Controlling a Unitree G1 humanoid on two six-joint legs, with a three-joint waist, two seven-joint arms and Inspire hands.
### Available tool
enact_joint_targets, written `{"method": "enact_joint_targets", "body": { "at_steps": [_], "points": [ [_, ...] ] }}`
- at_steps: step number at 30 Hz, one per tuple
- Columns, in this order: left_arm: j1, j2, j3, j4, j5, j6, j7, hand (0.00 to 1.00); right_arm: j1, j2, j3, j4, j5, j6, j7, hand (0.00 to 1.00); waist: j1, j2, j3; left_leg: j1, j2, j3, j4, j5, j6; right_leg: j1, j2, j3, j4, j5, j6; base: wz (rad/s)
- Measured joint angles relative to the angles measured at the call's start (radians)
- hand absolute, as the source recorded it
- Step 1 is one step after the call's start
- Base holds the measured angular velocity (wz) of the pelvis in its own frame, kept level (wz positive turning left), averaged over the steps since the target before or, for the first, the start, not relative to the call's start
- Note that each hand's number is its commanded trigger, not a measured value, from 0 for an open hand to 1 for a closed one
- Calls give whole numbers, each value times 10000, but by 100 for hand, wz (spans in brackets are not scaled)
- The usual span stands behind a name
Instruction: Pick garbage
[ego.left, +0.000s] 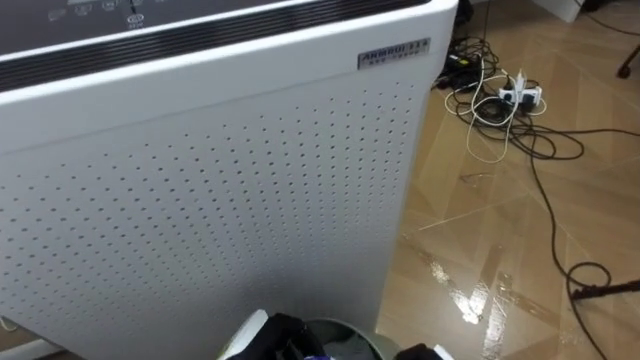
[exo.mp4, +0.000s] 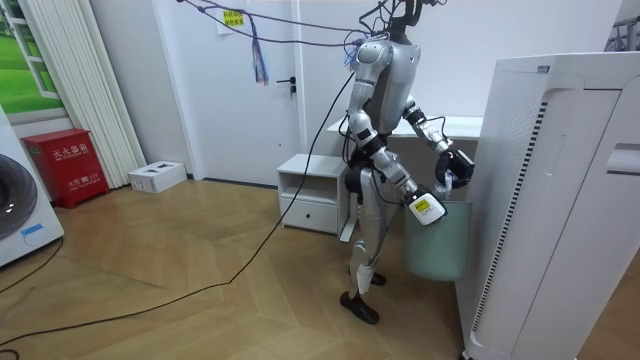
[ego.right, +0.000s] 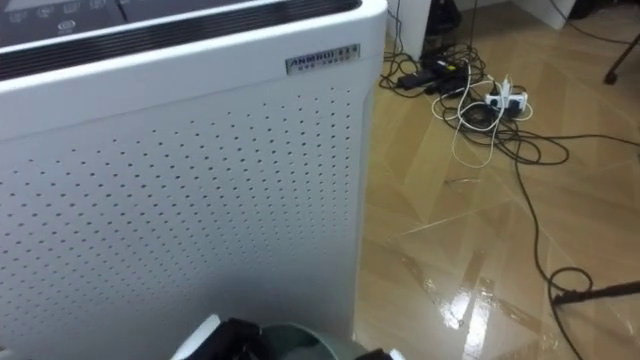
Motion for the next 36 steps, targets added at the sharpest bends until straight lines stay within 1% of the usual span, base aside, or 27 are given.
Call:
{"method": "enact_joint_targets", "body": {
  "at_steps": [2, 3, 4, 5, 11, 20, 26, 34, 36],
  "points": [
    [-35, -14, 2, 146, 7, -31, 223, 100, -28, -25, 0, 136, 3, 0, 0, 100, 36, 6, -3, -74, 3, -1, 1, 0, 0, -90, -7, -52, 10, 6, -9, 0],
    [-91, -42, 15, 299, 8, -51, 340, 71, -63, -13, -4, 192, 3, 0, 0, 100, 35, 12, -5, -127, 8, -3, 9, 1, 0, -147, -9, -85, 11, 11, -18, 0],
    [-186, -85, 15, 469, 8, -56, 430, 51, -113, -14, -7, 264, 2, 0, 4, 100, 35, 14, -6, -176, 12, -4, 16, 1, 0, -186, -8, -92, 9, 14, -22, 0],
    [-288, -139, 13, 636, 9, -59, 513, 0, -169, -14, -9, 363, 1, 0, 11, 100, 35, 16, -5, -197, 12, -2, 14, 1, 0, -212, -6, -87, 7, 14, -23, 0],
    [-447, -241, -29, 726, 31, -90, 1074, 0, -253, 1, 1, 413, 2, 0, 25, 100, 14, 64, -9, -268, 11, 10, 12, 1, 0, -294, -18, -122, 3, 15, -24, 0],
    [-503, -296, -32, 973, 43, -291, 1846, 0, -273, 59, 6, 408, -6, 0, 315, 100, 31, 113, -16, -344, 10, 30, 12, 3, 3, -383, -26, -139, 26, 18, -30, 0],
    [-501, -295, -21, 1029, 40, -438, 1879, 0, -265, -16, 12, 403, -46, 0, 495, 100, 122, 114, -17, -343, 9, 61, 13, 3, 3, -414, -33, -140, 58, 22, -36, -2],
    [-501, -309, -204, 1104, 30, -489, 1861, 0, -265, -77, 11, 387, -4, 0, 554, 100, 232, 128, -27, -335, 14, 44, 25, 4, 4, -408, -86, -141, 74, 29, -47, 0],
    [-502, -335, -278, 1261, 30, -610, 1859, 0, -266, -75, 12, 386, 2, -1, 552, 100, 233, 127, -27, -325, 13, 44, 25, 4, 4, -394, -86, -151, 75, 29, -47, 0]
  ]
}}
